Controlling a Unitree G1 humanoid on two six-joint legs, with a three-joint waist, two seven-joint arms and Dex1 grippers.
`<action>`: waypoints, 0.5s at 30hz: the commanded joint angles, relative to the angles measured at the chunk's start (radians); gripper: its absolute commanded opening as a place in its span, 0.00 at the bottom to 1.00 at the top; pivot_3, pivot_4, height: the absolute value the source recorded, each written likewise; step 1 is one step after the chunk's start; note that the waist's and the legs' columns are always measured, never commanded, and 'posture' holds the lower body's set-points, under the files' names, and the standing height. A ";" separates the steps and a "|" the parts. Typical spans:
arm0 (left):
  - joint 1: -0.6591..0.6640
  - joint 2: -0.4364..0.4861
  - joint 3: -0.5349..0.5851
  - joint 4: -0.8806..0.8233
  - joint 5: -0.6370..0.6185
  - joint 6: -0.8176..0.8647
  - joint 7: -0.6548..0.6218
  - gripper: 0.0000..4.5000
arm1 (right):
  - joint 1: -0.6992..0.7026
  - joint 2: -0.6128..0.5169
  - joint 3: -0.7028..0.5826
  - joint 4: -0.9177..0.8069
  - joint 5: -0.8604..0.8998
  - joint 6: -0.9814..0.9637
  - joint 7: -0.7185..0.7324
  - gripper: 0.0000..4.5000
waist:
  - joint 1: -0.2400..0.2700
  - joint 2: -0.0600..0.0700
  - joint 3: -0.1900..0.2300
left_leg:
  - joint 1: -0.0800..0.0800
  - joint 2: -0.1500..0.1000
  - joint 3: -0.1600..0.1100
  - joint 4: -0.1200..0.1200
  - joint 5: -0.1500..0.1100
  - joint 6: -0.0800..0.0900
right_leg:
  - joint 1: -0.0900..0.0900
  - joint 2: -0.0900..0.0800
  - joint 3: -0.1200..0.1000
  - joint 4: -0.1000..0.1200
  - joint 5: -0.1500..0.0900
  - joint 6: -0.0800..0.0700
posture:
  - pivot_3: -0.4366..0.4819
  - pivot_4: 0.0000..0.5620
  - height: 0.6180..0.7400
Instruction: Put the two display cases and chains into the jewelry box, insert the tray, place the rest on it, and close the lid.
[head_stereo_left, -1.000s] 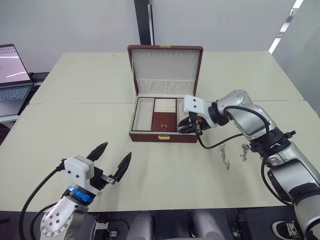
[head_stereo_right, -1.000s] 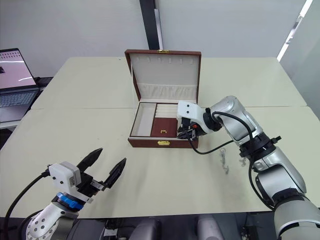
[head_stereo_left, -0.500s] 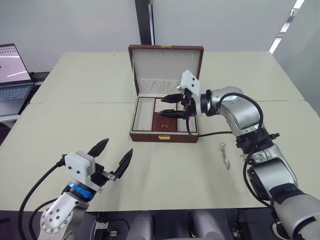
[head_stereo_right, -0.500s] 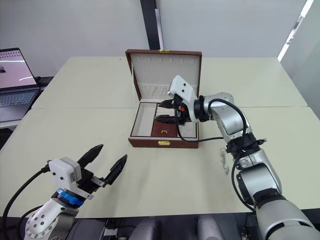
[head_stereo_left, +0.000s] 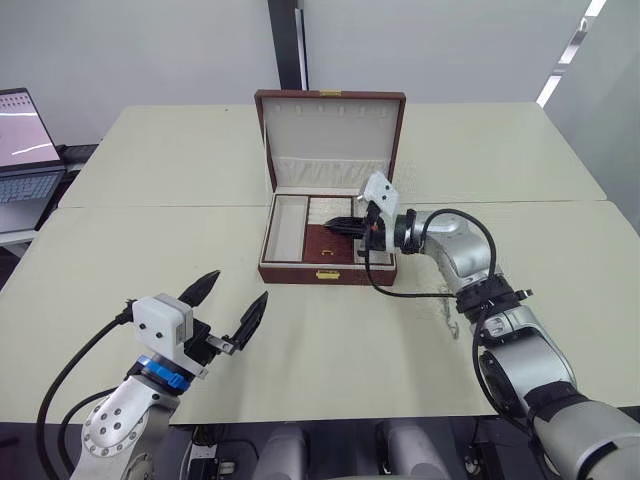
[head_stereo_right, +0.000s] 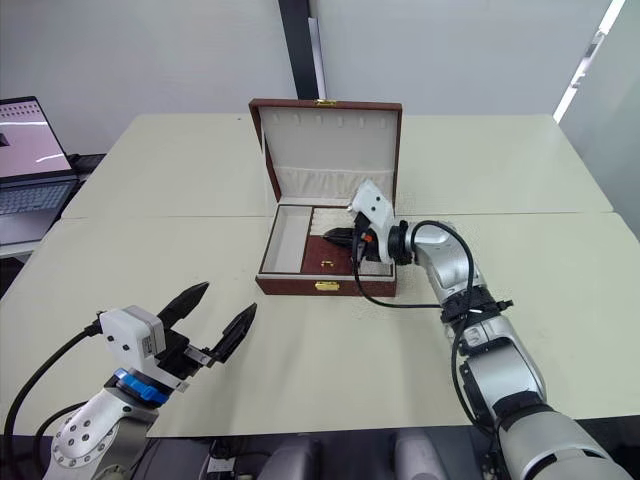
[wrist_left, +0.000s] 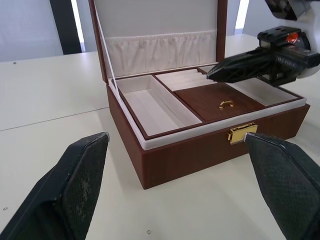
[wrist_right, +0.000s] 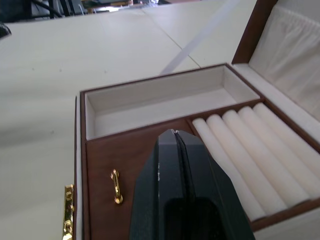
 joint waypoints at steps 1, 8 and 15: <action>-0.010 0.013 0.004 -0.041 -0.009 0.005 0.005 1.00 | 0.010 0.000 0.019 0.017 -0.036 -0.036 -0.008 0.00 | 0.000 0.000 0.000 | 0.000 0.000 0.000 0.000 0.000 0.000 | 0.000 0.000 0.000 0.000 0.000 0.000 | 0.48 0.27 1.00; -0.020 0.017 -0.001 -0.046 -0.008 0.021 0.006 1.00 | 0.008 0.006 -0.010 0.028 -0.009 -0.024 0.008 0.00 | 0.000 0.000 0.000 | 0.002 0.000 0.000 0.000 0.000 0.000 | 0.001 0.000 0.000 0.000 0.000 0.000 | 0.48 0.27 1.00; -0.079 0.043 0.001 -0.041 -0.032 0.085 0.009 1.00 | 0.023 -0.036 -0.124 -0.150 0.151 0.049 0.092 0.04 | 0.001 0.001 0.000 | 0.000 0.000 0.000 0.000 0.000 0.000 | 0.000 0.000 0.000 0.000 0.000 0.000 | 0.48 0.27 1.00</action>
